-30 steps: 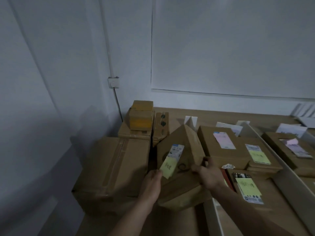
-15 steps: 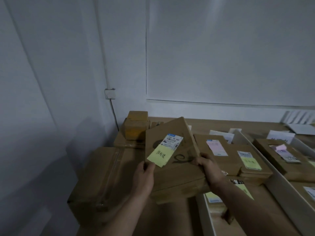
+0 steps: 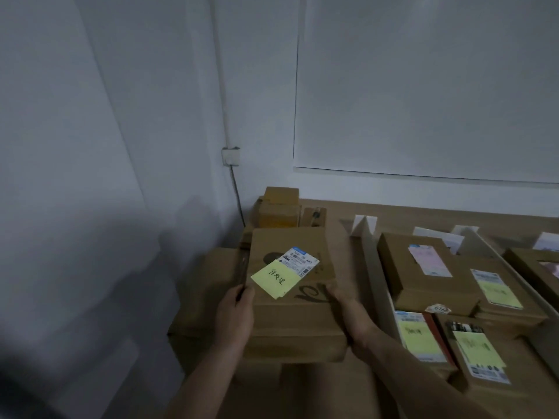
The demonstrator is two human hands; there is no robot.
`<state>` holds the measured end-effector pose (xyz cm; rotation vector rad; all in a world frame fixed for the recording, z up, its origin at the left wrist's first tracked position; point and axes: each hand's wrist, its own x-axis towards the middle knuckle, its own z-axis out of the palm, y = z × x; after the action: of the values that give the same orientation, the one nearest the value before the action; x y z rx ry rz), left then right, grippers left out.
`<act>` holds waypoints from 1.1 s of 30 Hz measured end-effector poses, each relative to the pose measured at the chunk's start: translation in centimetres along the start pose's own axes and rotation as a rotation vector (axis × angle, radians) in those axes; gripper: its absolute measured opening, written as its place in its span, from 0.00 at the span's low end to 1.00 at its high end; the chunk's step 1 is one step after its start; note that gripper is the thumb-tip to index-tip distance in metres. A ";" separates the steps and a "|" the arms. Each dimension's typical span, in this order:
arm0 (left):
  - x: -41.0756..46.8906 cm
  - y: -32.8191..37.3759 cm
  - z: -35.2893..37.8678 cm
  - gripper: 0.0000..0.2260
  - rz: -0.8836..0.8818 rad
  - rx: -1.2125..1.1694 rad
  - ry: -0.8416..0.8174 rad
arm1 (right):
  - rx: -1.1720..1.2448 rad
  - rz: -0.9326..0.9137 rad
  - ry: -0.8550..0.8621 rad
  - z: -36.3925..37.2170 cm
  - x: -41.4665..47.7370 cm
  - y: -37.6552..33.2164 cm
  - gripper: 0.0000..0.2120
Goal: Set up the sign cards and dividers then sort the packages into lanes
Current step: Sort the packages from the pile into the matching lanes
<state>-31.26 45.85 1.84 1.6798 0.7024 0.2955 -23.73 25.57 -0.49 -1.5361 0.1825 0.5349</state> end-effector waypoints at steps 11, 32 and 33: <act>2.5 -0.6 -2.6 0.16 -0.189 -0.051 -0.068 | 0.043 -0.019 0.031 2.2 1.7 0.1 0.27; 2.2 1.1 -2.3 0.14 -0.049 -0.055 -0.248 | 0.084 -0.147 0.171 1.7 -1.5 -0.6 0.27; 1.9 1.3 -1.8 0.14 -0.037 -0.054 -0.256 | 0.077 -0.166 0.194 1.2 -1.9 -0.8 0.27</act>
<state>-30.39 48.37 3.18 1.6157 0.5289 0.0694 -25.28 26.38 1.12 -1.5118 0.2195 0.2443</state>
